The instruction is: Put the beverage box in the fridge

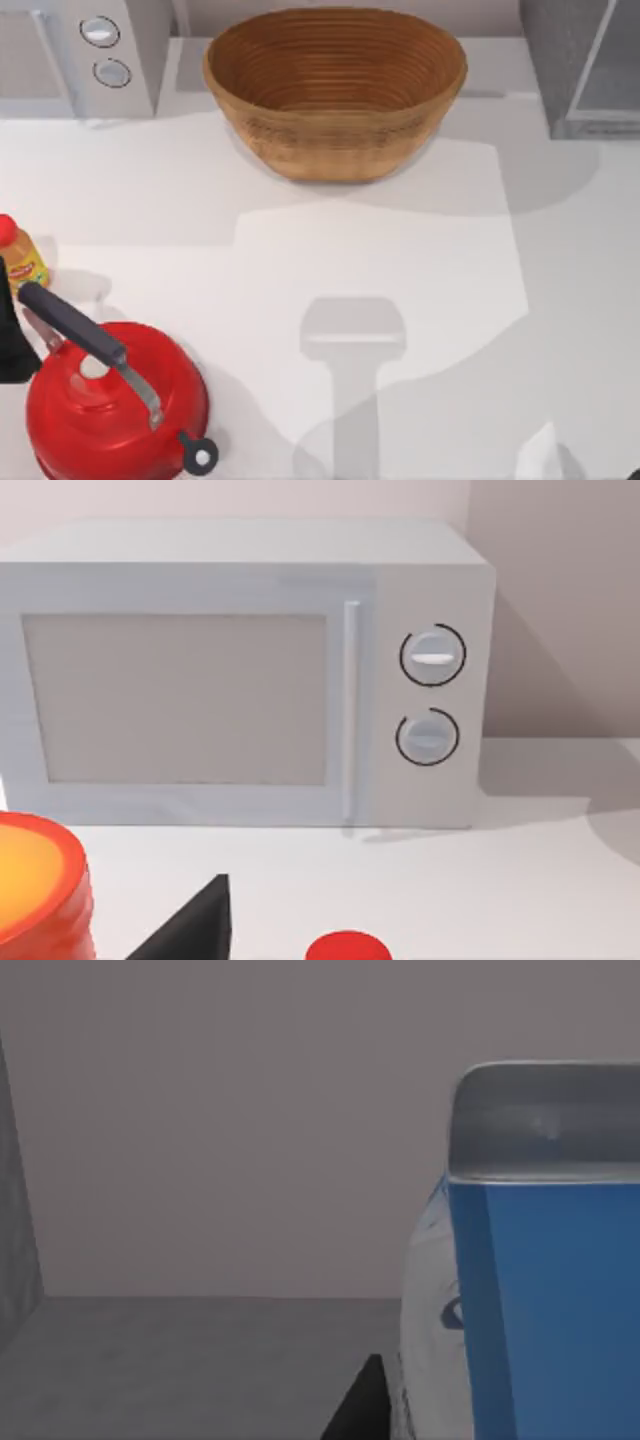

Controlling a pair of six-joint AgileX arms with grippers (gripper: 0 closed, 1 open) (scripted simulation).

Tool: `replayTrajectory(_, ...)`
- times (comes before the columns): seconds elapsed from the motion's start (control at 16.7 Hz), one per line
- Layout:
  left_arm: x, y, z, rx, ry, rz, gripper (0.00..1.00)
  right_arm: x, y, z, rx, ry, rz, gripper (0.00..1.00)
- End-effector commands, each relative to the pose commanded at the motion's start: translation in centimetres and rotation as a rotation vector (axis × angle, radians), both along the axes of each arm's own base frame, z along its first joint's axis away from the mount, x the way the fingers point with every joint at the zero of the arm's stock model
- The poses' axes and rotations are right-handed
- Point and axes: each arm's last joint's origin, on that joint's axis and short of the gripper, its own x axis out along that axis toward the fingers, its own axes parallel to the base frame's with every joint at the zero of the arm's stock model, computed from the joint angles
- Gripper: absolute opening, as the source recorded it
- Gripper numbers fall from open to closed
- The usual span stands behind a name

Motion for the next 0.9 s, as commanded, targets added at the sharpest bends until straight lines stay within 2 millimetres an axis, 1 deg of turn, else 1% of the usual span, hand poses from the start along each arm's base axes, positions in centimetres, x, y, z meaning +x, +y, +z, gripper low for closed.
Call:
replayTrajectory(0.42, 0.0, 0.0, 0.0, 0.0, 0.0, 0.0, 1.0, 3.0, 0.0, 0.2, 0.005, 0.013, -0.002, 0.0)
replayTrajectory(0.6, 0.0, 0.0, 0.0, 0.0, 0.0, 0.0, 1.0, 4.5, 0.0, 0.9, 0.003, 0.004, -0.007, 0.0)
replayTrajectory(0.72, 0.0, 0.0, 0.0, 0.0, 0.0, 0.0, 1.0, 4.9, 0.1, 1.0, 0.004, 0.009, -0.008, 0.0)
replayTrajectory(0.9, 0.0, 0.0, 0.0, 0.0, 0.0, 0.0, 1.0, 4.9, 0.1, 1.0, 0.004, 0.009, -0.008, 0.0)
